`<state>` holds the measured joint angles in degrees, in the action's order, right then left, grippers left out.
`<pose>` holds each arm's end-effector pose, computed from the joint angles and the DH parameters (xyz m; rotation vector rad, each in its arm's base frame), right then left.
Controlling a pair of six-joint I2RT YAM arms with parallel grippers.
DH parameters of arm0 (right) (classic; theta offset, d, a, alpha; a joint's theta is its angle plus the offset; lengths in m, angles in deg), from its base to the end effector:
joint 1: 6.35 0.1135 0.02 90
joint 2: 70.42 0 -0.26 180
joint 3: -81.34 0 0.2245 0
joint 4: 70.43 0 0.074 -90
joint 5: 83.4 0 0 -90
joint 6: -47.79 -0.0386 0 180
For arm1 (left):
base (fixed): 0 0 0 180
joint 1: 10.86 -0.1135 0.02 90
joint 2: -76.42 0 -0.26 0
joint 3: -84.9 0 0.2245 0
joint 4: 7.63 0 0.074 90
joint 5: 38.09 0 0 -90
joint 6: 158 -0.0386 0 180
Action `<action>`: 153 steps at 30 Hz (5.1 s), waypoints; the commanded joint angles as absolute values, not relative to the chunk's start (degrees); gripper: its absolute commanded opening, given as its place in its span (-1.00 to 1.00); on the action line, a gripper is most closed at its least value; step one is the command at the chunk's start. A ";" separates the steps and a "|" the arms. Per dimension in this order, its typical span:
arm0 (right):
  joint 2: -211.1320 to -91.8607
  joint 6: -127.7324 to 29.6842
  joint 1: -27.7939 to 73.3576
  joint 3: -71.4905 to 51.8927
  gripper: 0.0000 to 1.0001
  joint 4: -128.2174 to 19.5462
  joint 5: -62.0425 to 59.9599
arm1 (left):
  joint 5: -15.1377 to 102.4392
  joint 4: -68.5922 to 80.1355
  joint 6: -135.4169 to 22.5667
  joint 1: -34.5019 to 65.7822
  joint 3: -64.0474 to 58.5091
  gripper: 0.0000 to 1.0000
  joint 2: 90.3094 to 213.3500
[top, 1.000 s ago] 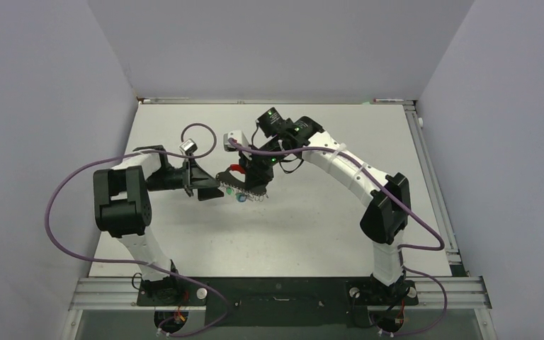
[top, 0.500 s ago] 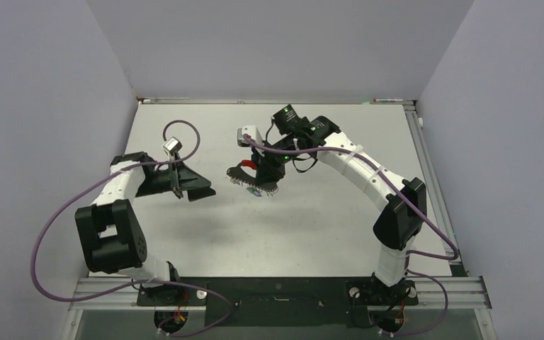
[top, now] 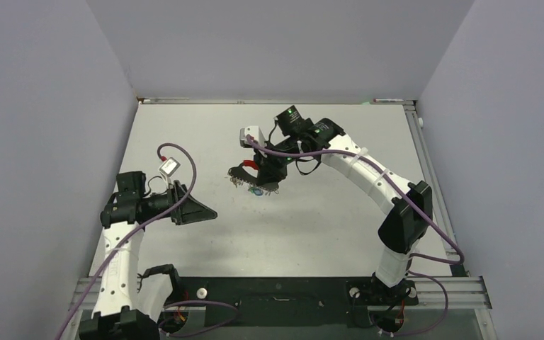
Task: Remove the keys from the keyring
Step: Adjust the key on the keyring, then pick up the key from the keyring.
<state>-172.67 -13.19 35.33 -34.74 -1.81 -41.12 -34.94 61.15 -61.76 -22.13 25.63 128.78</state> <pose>0.2430 0.2546 0.3396 -1.6600 1.7591 1.1367 0.1252 -0.0144 0.2793 0.1613 2.0114 -1.8350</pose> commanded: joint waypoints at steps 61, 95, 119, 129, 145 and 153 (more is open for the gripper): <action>-172.81 9.47 42.28 -46.74 -0.89 18.09 -35.38 | -15.21 -6.53 -81.51 0.12 47.64 -0.44 116.82; -169.25 5.66 37.93 -37.71 -0.89 13.32 -37.76 | -11.60 9.85 -83.54 -3.94 44.79 -1.00 111.94; -158.67 4.63 39.18 -12.22 -0.66 -13.62 -35.97 | -6.32 30.06 -105.32 1.51 32.08 -1.00 115.26; -156.49 -8.42 37.78 -2.30 -0.26 -27.22 -41.01 | 0.06 37.44 -102.42 6.78 27.94 -1.00 119.07; -149.86 -50.57 29.02 15.19 0.81 -74.65 -50.61 | 15.25 41.61 -87.90 11.24 20.01 -1.00 126.12; -148.02 -44.12 29.20 15.18 0.63 -68.91 -51.34 | 16.93 48.94 -75.11 12.28 14.22 -1.00 131.52</action>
